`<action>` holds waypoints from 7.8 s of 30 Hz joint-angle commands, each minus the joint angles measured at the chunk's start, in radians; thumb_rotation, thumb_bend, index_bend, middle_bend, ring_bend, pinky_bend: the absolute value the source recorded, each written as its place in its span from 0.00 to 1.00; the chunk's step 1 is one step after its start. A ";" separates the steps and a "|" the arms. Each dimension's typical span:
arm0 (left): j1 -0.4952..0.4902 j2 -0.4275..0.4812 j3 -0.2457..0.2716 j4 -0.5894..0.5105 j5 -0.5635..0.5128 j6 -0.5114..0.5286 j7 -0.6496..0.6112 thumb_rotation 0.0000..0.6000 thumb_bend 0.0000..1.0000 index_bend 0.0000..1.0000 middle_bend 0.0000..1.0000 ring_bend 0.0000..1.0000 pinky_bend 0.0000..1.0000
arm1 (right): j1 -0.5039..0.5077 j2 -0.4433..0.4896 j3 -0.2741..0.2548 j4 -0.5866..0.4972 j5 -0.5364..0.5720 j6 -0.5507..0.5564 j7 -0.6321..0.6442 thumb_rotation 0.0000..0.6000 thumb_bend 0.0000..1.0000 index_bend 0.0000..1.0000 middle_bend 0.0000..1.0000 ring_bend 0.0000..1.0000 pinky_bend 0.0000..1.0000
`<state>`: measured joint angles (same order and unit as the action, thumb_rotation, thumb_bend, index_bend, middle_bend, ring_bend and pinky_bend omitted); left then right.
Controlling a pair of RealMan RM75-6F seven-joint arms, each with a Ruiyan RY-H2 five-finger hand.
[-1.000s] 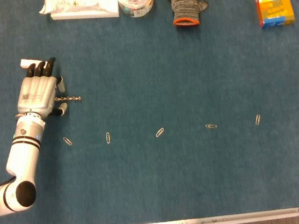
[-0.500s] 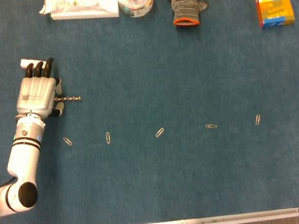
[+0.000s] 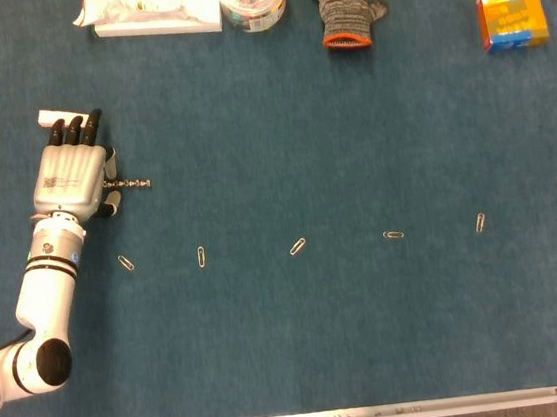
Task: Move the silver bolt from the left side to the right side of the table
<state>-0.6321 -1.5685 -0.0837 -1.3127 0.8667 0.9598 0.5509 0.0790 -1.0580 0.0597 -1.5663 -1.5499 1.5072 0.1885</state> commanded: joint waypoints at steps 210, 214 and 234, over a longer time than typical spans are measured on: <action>-0.276 -0.065 -0.051 -0.386 -0.013 -0.021 0.327 1.00 0.34 0.64 0.00 0.00 0.02 | -0.160 0.031 0.016 0.101 0.037 0.215 0.257 1.00 0.21 0.15 0.02 0.06 0.36; -0.309 -0.107 -0.058 -0.340 -0.044 -0.034 0.318 1.00 0.34 0.64 0.00 0.00 0.02 | -0.172 0.029 0.020 0.115 0.044 0.223 0.278 1.00 0.21 0.15 0.02 0.06 0.36; -0.362 -0.126 -0.073 -0.291 -0.124 0.034 0.288 1.00 0.31 0.11 0.00 0.00 0.02 | -0.159 0.030 0.023 0.104 0.008 0.202 0.256 1.00 0.21 0.15 0.03 0.06 0.36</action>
<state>-0.9971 -1.7018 -0.1609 -1.5956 0.7399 0.9868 0.8428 -0.0802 -1.0278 0.0827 -1.4616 -1.5412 1.7097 0.4452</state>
